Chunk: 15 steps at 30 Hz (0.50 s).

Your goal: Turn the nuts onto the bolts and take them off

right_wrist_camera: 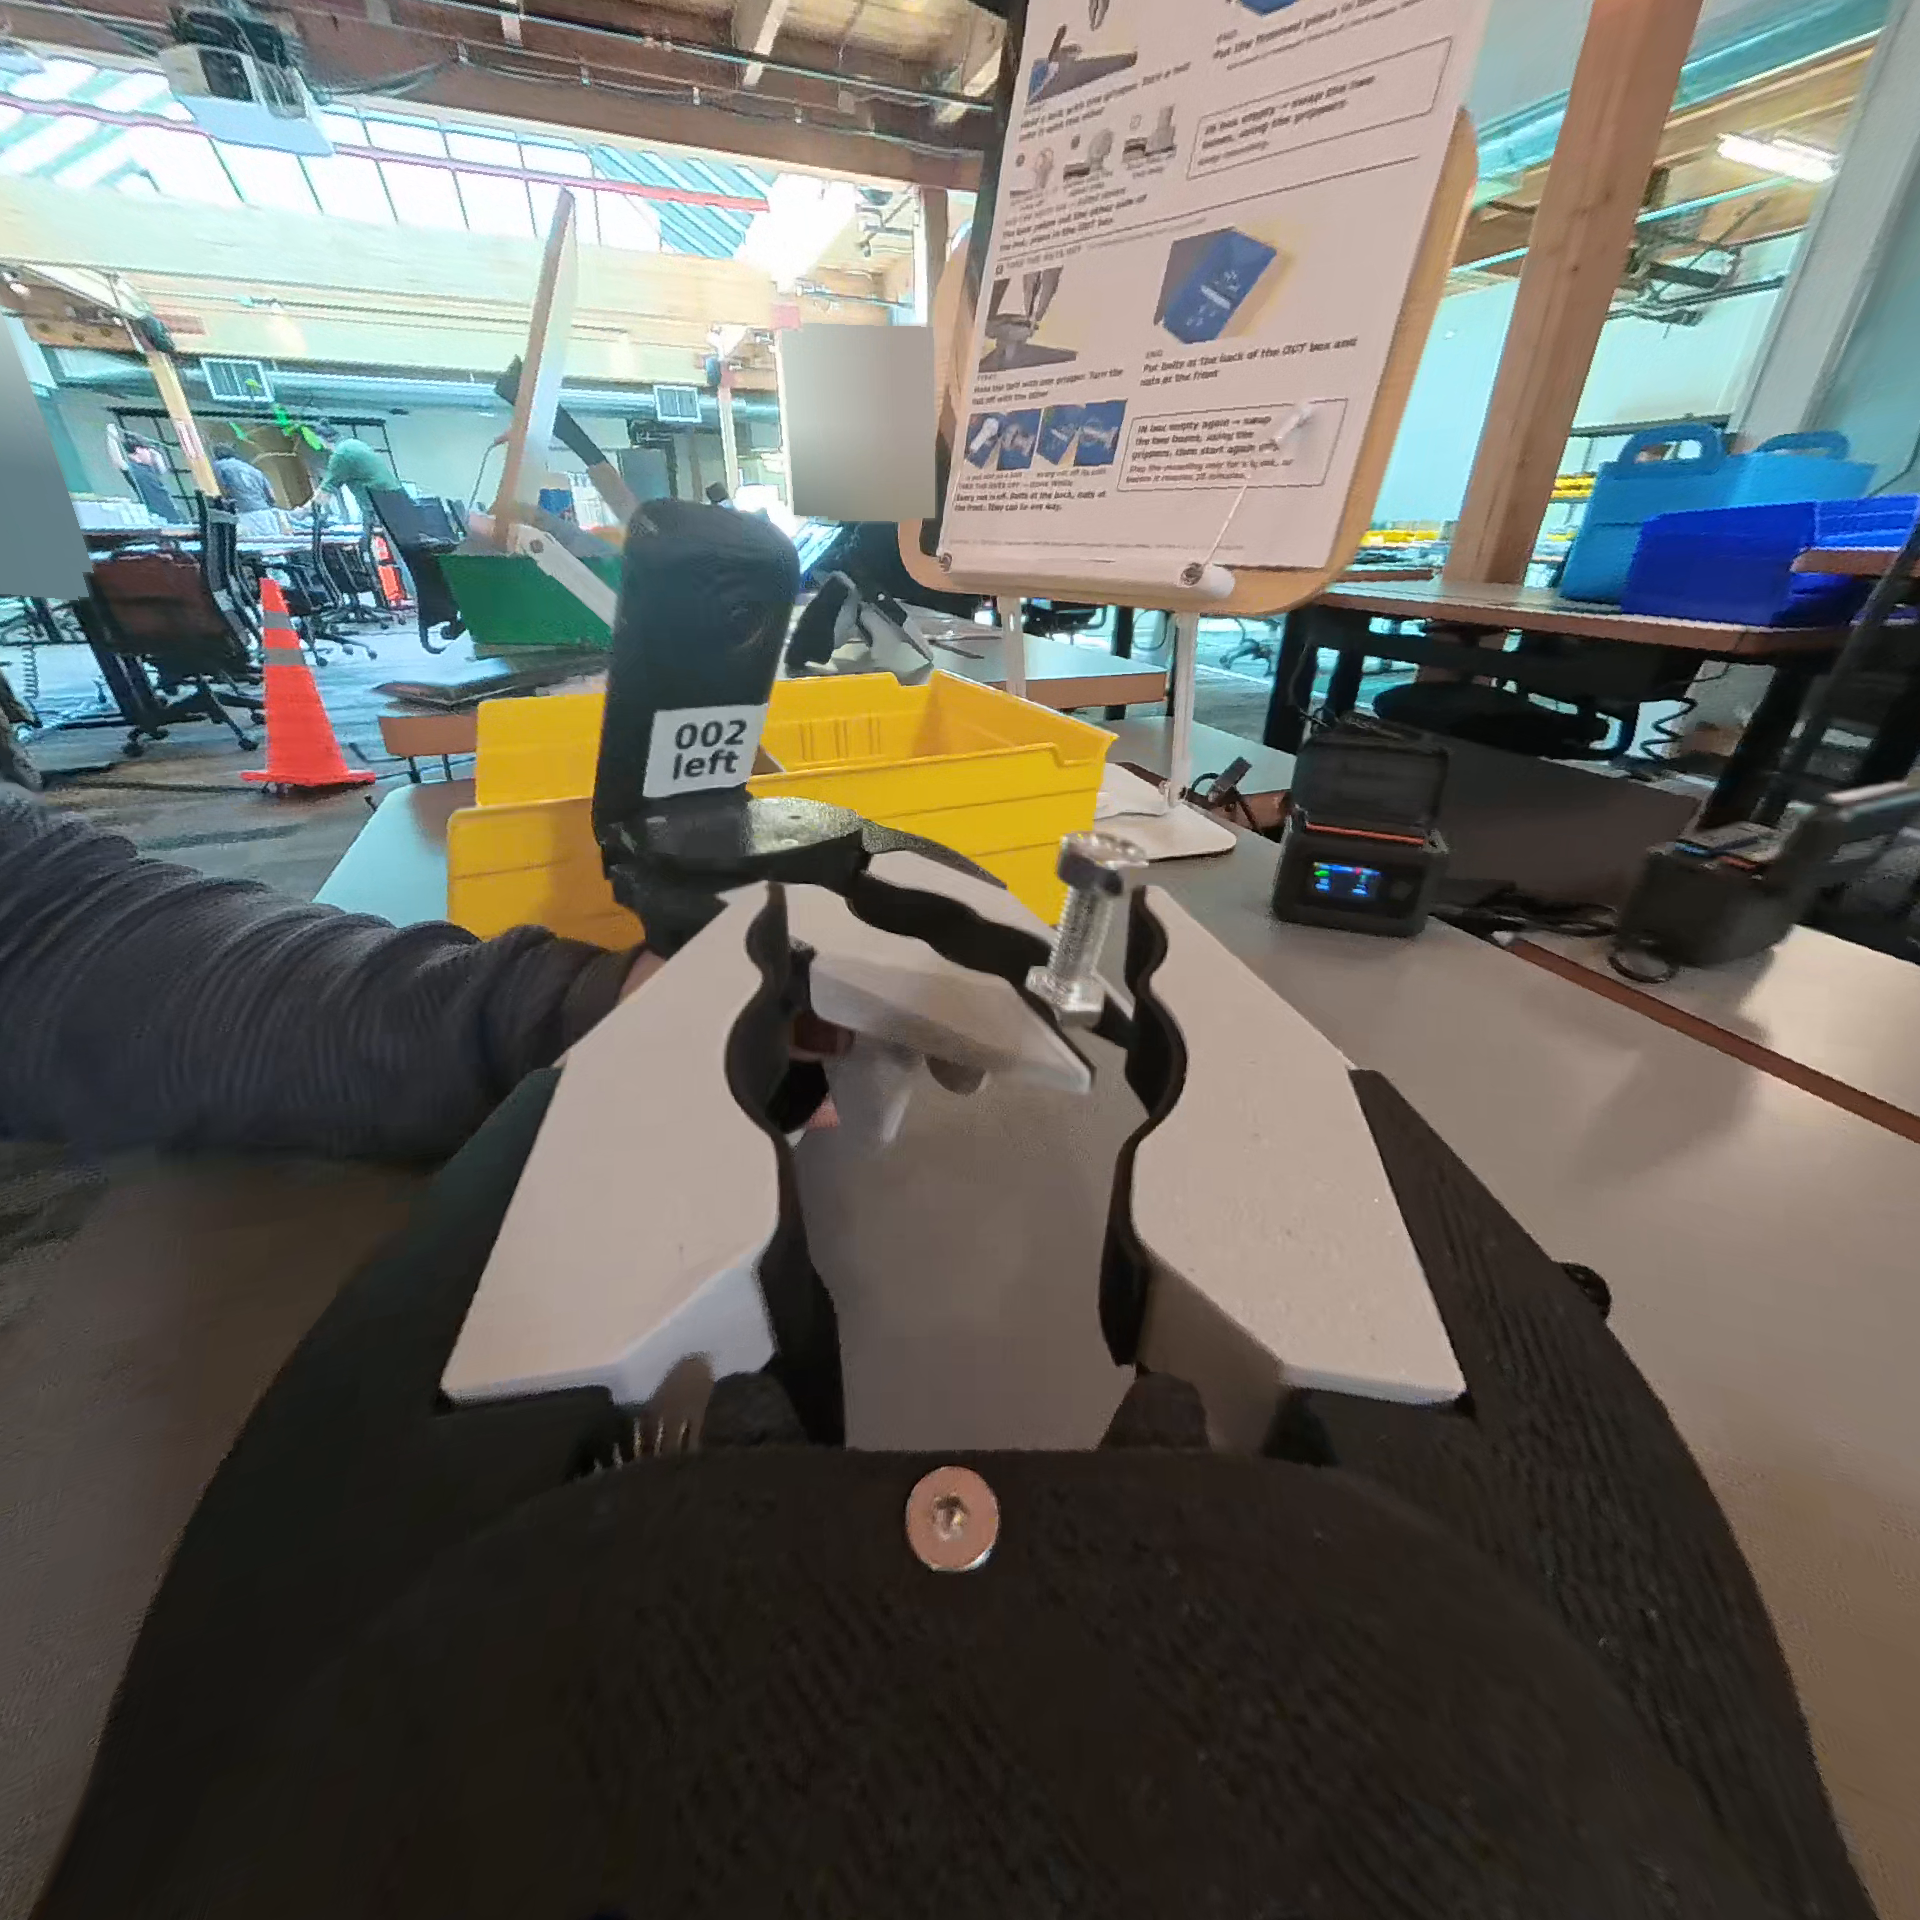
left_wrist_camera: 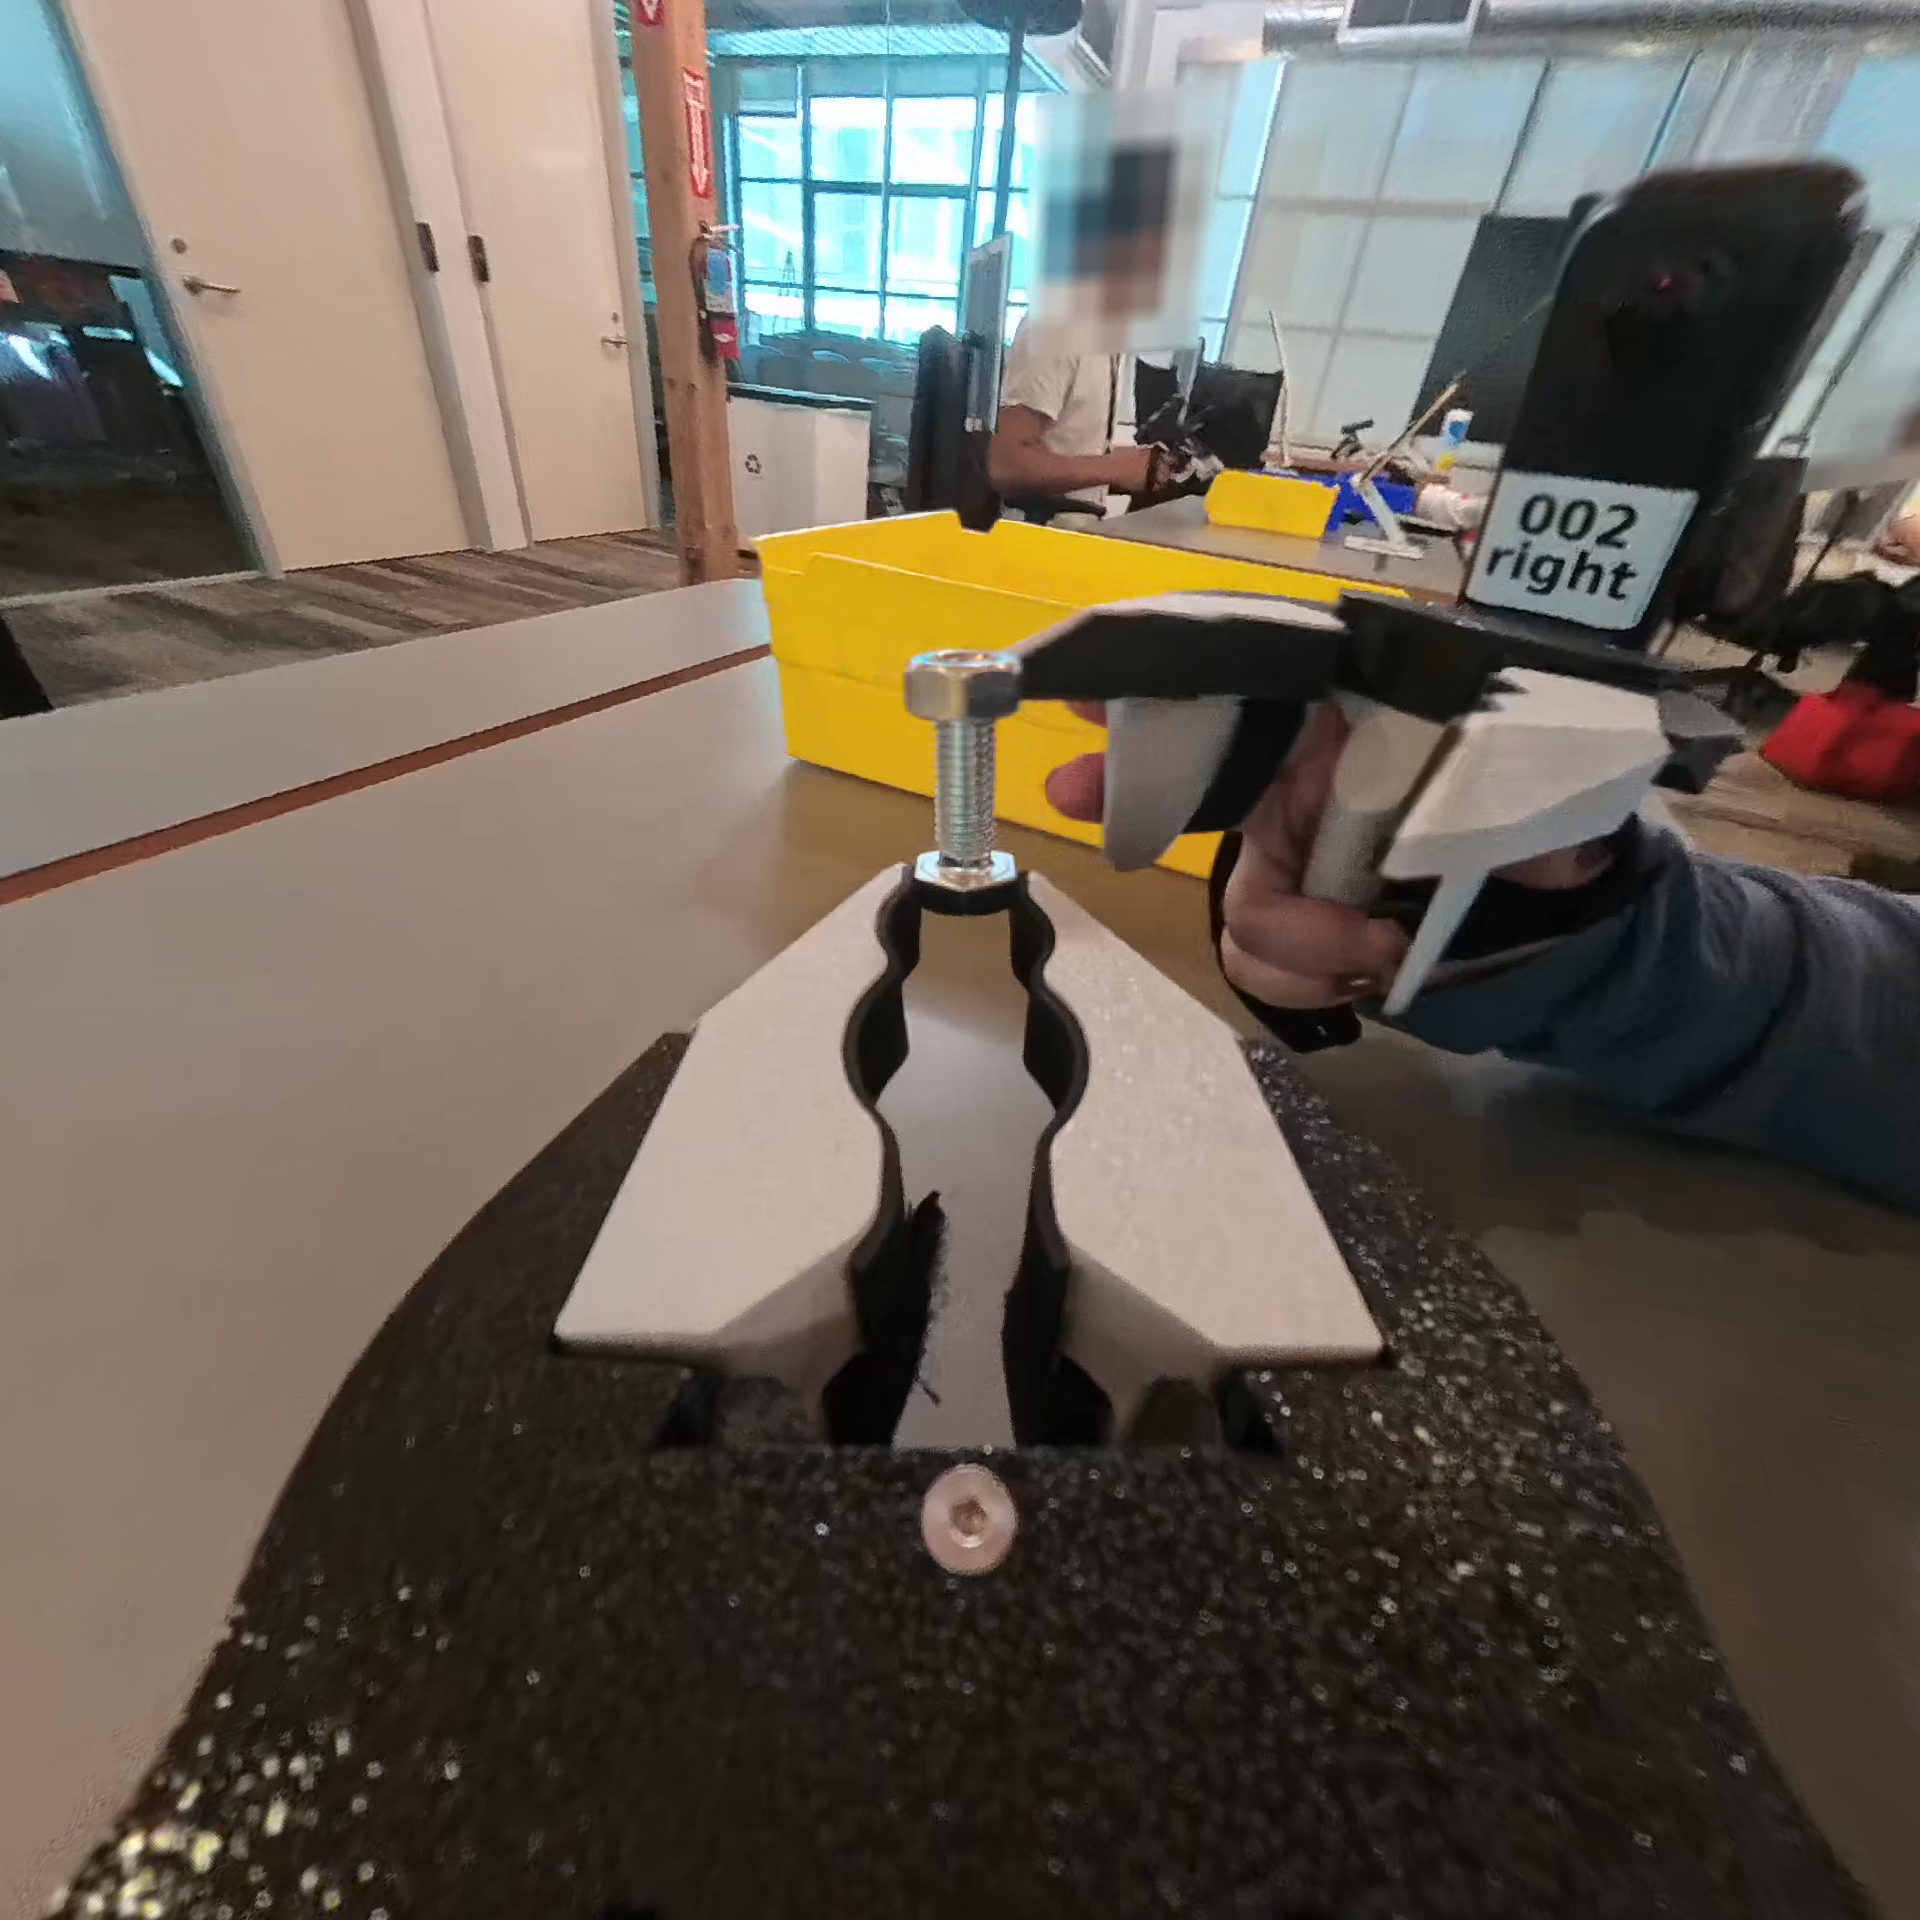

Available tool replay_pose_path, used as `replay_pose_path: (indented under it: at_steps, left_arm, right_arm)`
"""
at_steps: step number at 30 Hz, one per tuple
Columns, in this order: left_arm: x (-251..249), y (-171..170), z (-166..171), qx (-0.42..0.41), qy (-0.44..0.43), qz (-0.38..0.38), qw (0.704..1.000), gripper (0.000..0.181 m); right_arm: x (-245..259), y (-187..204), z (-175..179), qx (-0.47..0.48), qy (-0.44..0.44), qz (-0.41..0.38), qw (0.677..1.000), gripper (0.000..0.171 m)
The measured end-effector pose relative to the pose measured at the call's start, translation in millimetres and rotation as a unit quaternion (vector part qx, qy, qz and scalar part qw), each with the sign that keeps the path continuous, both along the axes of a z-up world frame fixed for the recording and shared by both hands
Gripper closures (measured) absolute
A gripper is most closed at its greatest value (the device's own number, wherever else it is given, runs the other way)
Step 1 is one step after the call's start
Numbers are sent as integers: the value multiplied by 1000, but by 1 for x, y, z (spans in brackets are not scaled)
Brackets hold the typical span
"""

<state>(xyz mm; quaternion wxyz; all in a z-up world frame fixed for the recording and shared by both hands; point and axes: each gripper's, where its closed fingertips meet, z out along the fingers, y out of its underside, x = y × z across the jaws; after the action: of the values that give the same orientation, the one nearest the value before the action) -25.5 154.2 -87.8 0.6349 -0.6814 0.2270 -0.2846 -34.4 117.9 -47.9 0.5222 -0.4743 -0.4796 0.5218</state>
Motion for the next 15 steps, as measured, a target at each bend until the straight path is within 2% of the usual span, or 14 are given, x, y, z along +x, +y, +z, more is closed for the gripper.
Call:
replay_pose_path:
  at_steps: [3, 5, 7, 9, 12, 15]
  left_arm:
    - [17, -12, 2, 12, 4, -61, 998, 166]
    - [31, -20, -2, 7, 17, -98, 995, 166]
    - [31, -19, -3, 6, 22, -95, 995, 166]
    - [24, -17, 2, 3, -8, -86, 996, 166]
    - [12, -13, 4, -10, -33, -71, 997, 166]
    - [24, -17, -3, -4, 14, -88, 996, 166]
  right_arm:
    - [5, 9, 4, -14, 18, -17, 1000, 102]
    - [1, 1, 7, -21, 27, 1, 999, 97]
    - [-3, -11, 4, -12, 19, 26, 999, 98]
    - [1, -13, 2, -2, 9, 33, 999, 98]
    - [14, -3, 5, -29, 17, 38, 999, 111]
    - [10, 2, 9, -47, 38, 22, 998, 98]
